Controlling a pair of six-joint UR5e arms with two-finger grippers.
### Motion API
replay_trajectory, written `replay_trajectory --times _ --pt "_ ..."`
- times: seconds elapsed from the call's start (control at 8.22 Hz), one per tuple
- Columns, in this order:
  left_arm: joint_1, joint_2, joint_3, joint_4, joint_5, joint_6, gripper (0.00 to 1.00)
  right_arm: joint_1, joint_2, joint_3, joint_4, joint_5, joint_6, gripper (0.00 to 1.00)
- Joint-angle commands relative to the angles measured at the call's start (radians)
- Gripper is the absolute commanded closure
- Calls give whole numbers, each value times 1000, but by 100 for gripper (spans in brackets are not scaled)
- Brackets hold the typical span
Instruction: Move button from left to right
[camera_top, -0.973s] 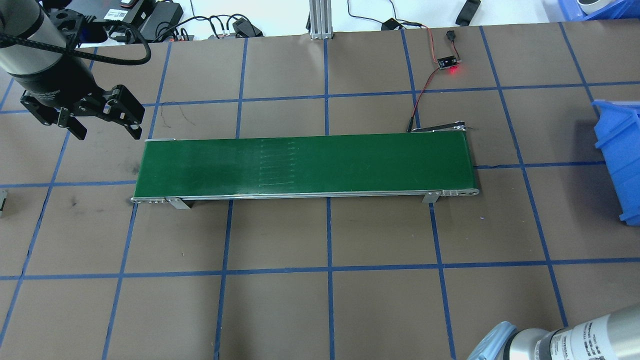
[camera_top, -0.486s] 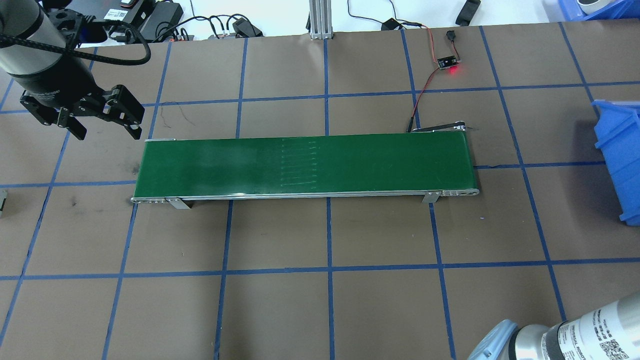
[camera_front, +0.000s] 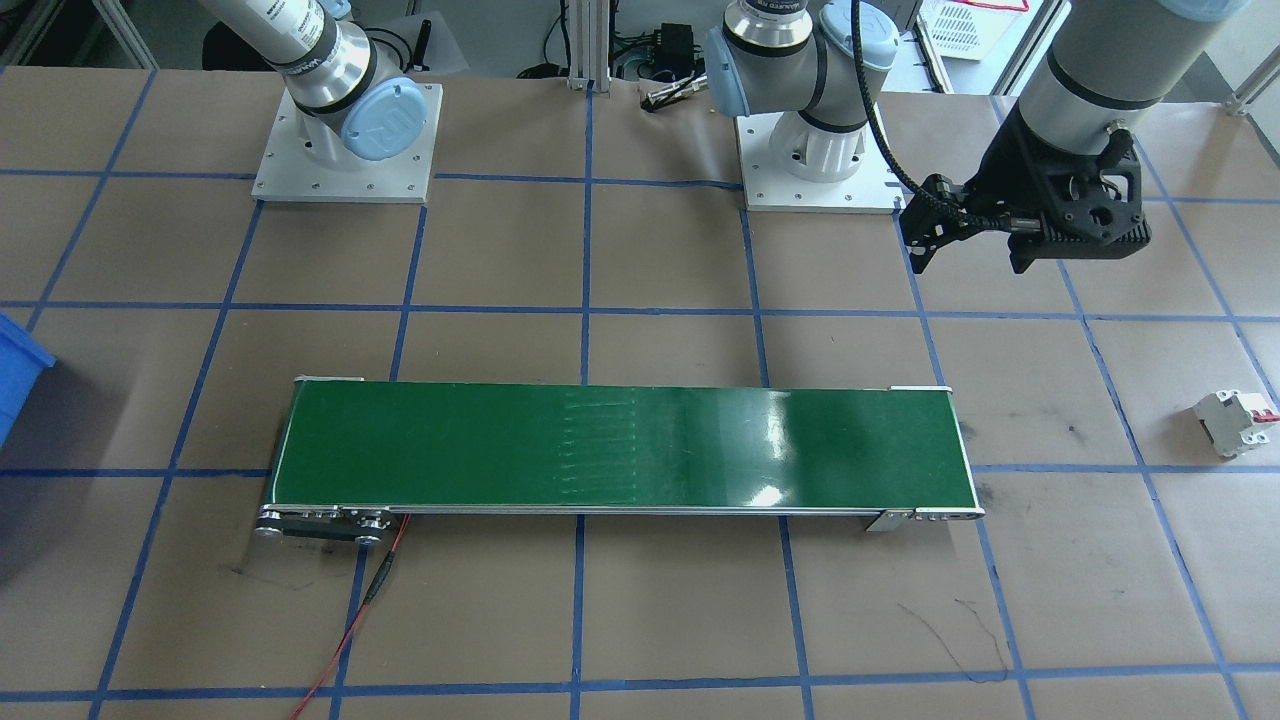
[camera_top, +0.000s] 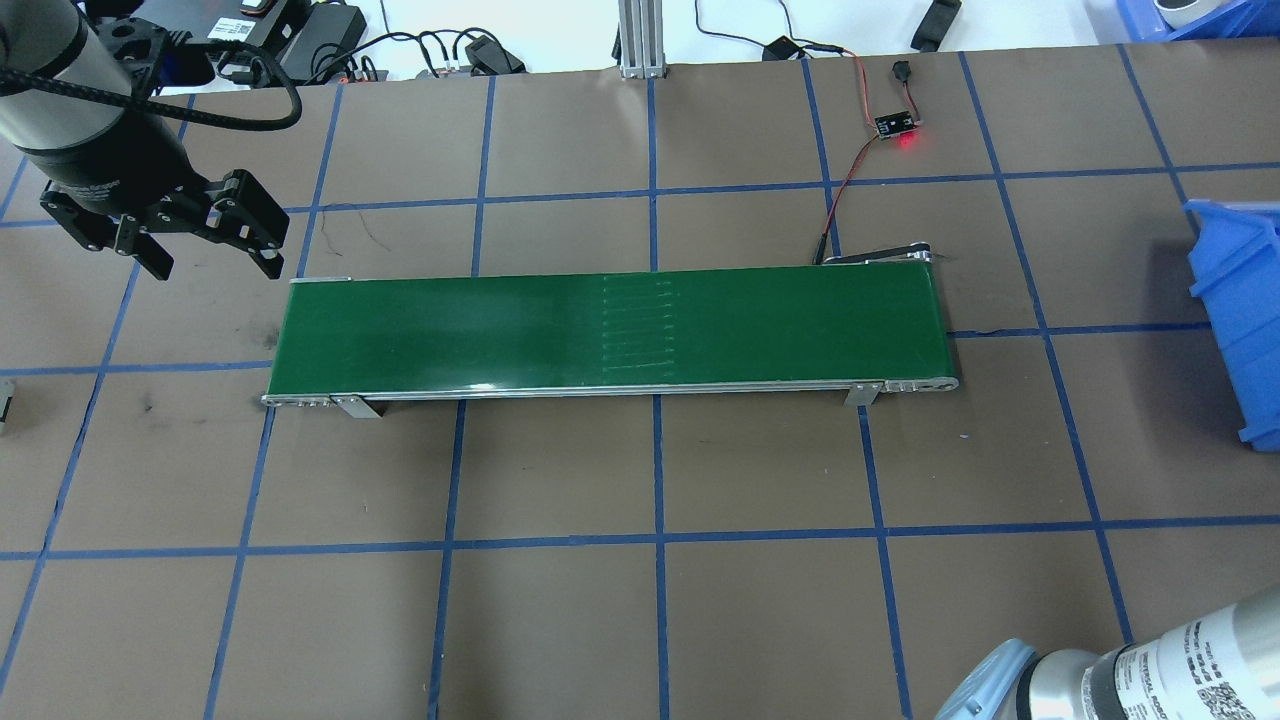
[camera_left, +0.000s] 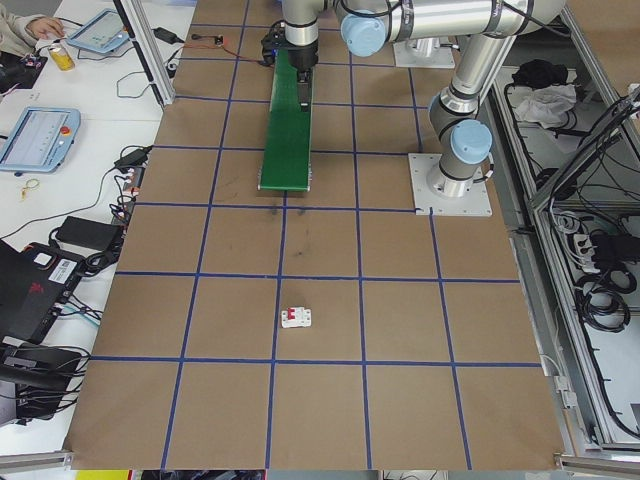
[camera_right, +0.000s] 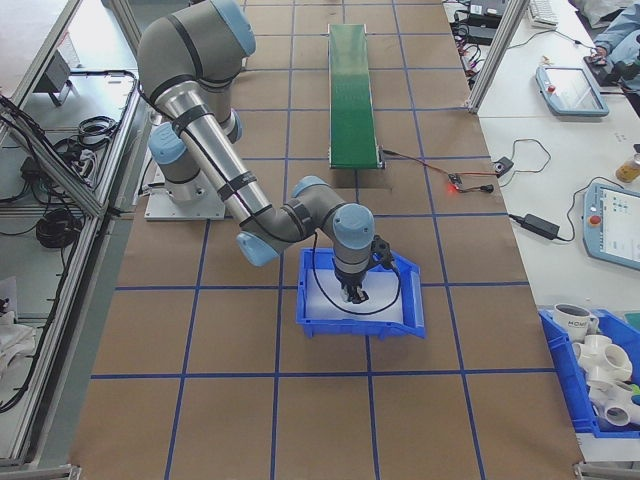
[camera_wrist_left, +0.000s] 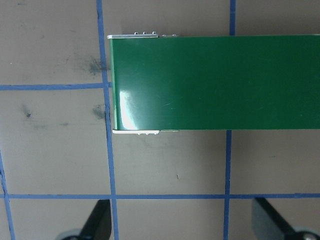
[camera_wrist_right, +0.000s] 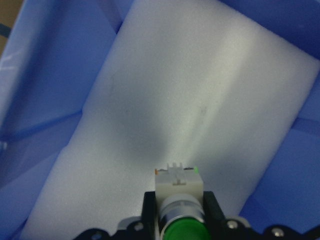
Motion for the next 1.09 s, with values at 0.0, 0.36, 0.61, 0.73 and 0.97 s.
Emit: replay_trajectory --times 0.0,0.36,0.61,0.73,0.97 --pt "0 0 1 0 0 0 0 0 -91 0 96 7 -1 3" --pt "0 -1 0 0 0 0 0 35 -226 -12 252 33 39 0" --pt "0 -1 0 2 0 0 0 166 -320 -20 291 31 123 0" --pt "0 -1 0 2 0 0 0 245 -375 -21 341 36 263 0" --pt "0 -1 0 3 0 0 0 426 -442 -33 380 28 507 0"
